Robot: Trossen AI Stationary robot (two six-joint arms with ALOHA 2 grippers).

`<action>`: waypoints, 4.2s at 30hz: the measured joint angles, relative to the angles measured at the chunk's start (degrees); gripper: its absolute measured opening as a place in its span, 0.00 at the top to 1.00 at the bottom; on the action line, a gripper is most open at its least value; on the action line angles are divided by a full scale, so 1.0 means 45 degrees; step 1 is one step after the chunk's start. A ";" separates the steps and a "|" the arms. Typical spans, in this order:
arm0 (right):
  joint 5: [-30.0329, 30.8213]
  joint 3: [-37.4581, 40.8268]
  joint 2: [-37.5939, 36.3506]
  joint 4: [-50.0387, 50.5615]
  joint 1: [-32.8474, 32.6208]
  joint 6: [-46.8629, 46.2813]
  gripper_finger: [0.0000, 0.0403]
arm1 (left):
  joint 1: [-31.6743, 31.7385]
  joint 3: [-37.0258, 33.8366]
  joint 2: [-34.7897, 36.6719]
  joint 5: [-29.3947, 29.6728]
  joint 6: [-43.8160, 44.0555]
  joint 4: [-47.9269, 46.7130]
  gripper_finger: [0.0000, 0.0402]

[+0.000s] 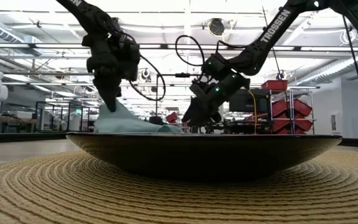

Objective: Set table place
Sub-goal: Fold the blue napkin

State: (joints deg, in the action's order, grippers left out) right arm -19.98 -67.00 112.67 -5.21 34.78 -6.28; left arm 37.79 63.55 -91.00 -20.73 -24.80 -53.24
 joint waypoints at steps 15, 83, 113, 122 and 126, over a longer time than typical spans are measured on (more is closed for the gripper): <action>-0.1626 0.0003 0.0217 -0.0915 0.0273 0.0180 0.53 | -0.1525 0.1734 0.0165 0.0834 0.0073 -0.0457 1.00; -0.9604 -0.3371 0.2835 -0.1046 0.1332 0.0889 0.53 | -0.6321 0.4736 0.0170 0.6880 0.2773 -0.4005 1.00; -1.0019 -0.6618 0.2296 0.3847 -0.0702 0.4608 0.64 | -0.6344 0.4736 0.0170 0.7009 0.2906 -0.4359 1.00; -0.8754 -0.6878 0.2315 0.6957 -0.0859 0.7587 0.99 | -0.6345 0.4731 0.0171 0.7013 0.3118 -0.4853 1.00; -0.7914 -0.6878 0.2318 0.7417 -0.0814 0.7745 1.00 | -0.6345 0.4731 0.0170 0.7022 0.3118 -0.4986 1.00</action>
State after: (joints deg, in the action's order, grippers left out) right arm -55.59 -97.95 123.10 28.17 31.12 28.57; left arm 9.23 84.84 -90.24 10.87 -10.76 -75.68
